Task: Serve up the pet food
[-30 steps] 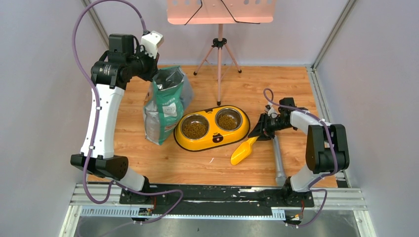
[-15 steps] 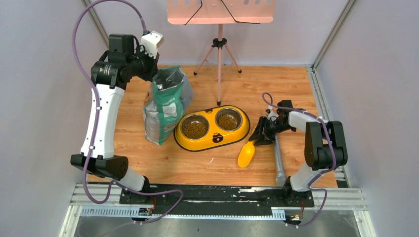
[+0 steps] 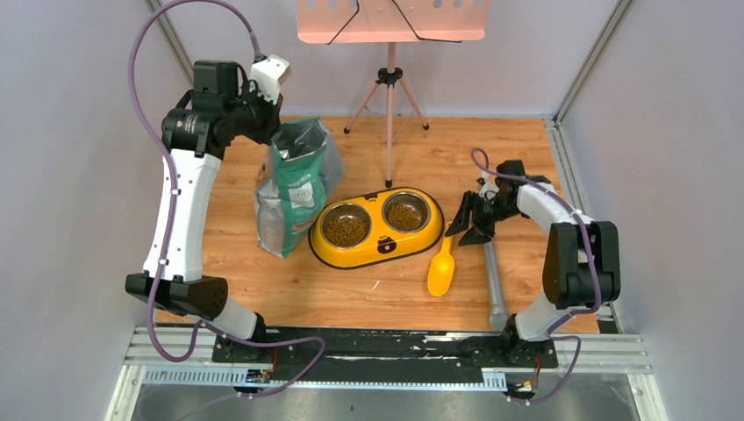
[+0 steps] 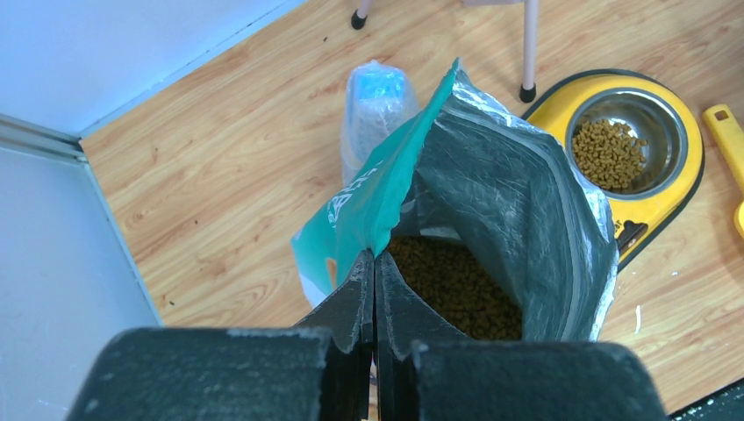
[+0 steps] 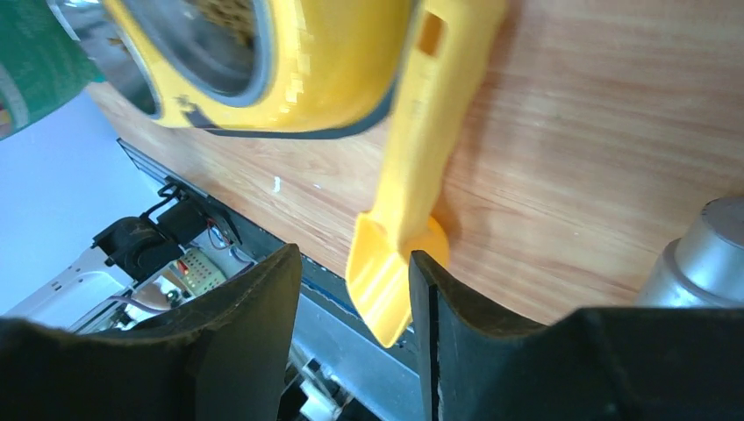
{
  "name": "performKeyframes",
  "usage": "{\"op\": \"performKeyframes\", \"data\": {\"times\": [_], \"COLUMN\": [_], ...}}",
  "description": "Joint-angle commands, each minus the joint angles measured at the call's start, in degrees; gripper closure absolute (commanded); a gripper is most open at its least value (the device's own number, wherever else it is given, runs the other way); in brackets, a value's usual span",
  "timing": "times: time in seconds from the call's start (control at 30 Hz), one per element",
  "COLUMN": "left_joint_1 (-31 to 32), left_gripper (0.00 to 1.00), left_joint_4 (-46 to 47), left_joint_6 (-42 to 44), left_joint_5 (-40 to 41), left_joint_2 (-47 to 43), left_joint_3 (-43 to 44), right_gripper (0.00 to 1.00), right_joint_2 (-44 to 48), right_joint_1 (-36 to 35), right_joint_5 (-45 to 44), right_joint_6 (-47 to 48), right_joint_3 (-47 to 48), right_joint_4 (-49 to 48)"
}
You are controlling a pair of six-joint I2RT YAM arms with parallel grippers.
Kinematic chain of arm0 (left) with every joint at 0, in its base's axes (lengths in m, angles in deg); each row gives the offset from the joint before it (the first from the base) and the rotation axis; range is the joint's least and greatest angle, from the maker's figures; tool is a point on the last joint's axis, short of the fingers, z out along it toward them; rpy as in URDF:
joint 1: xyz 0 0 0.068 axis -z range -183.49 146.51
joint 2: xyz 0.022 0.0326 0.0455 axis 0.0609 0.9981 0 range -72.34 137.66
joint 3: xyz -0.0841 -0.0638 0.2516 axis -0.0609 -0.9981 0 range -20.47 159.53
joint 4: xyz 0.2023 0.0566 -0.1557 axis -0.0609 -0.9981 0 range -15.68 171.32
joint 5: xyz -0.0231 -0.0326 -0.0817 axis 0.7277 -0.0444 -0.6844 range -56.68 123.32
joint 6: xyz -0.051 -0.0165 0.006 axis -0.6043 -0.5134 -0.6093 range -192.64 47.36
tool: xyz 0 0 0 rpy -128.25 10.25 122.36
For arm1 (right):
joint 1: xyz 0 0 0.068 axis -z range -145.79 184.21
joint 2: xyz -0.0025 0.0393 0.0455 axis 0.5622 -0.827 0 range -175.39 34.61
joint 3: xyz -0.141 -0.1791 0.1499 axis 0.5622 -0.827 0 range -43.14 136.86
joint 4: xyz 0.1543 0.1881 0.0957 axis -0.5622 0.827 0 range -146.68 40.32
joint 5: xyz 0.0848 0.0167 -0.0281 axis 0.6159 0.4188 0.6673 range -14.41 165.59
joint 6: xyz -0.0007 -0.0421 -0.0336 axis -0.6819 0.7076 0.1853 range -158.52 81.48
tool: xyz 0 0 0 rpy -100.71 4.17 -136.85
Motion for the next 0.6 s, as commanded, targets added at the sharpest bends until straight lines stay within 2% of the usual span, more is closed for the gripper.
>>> {"op": "performKeyframes", "data": {"times": [0.0,0.17,0.33,0.43,0.57], "left_joint_1": [0.0,0.0,0.0,0.0,0.0], "left_gripper": [1.00,1.00,1.00,1.00,1.00], "left_joint_4": [5.4,5.4,5.7,5.7,5.8], "left_joint_6": [0.7,1.1,0.8,0.5,-0.4], "left_joint_5": [-2.1,-2.2,-2.2,-2.5,-3.7], "left_joint_2": [-1.4,-1.7,-1.6,-1.5,-1.3], "left_joint_3": [1.0,0.7,1.2,1.4,1.0], "right_gripper": [0.50,0.51,0.54,0.54,0.50], "right_joint_2": [4.5,2.9,0.1,-1.1,-5.7], "right_joint_1": [-0.7,-1.5,-8.3,-15.2,-21.3], "right_joint_5": [0.7,4.5,11.5,8.8,2.4], "right_joint_6": [2.8,3.9,4.2,8.6,8.9], "right_joint_3": [9.6,18.8,28.6,35.7,46.8], "right_joint_4": [6.2,4.2,-3.1,-6.8,-11.5]}}
